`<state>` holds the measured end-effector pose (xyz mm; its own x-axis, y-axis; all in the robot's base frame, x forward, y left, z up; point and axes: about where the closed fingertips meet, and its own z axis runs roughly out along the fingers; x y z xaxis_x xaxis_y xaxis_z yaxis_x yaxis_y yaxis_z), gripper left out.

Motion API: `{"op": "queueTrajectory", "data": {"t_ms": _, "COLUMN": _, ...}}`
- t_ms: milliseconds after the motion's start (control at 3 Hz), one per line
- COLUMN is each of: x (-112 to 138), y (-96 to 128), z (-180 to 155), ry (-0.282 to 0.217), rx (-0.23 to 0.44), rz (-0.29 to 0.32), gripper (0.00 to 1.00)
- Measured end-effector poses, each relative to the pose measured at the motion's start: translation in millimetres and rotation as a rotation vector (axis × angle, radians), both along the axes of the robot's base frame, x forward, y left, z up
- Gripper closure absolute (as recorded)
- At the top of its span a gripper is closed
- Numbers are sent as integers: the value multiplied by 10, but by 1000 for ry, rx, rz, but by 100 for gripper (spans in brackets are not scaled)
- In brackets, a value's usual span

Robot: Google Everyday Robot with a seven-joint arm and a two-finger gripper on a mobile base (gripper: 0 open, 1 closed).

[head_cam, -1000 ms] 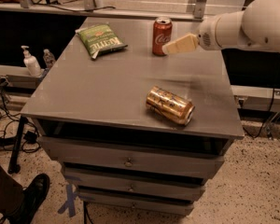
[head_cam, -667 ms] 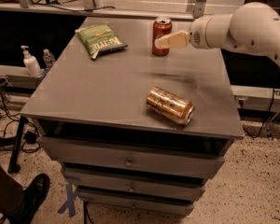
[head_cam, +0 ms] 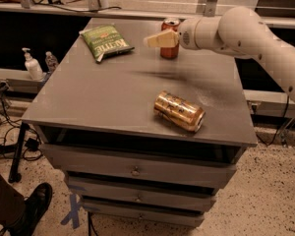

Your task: Move coke can near green jalapeno chip bag

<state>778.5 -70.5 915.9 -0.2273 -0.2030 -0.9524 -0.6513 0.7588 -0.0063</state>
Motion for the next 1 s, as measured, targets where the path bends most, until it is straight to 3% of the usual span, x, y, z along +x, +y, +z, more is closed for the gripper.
{"op": "queueTrajectory", "data": {"t_ms": 333, "x": 126, "y": 86, "z": -108, "ry": -14, "rx": -8, "rz": 2, "gripper": 18}}
{"op": "queueTrajectory", "data": {"t_ms": 1000, "x": 299, "y": -28, "z": -96, "ry": -75, "rx": -40, "rz": -27, "gripper": 64}}
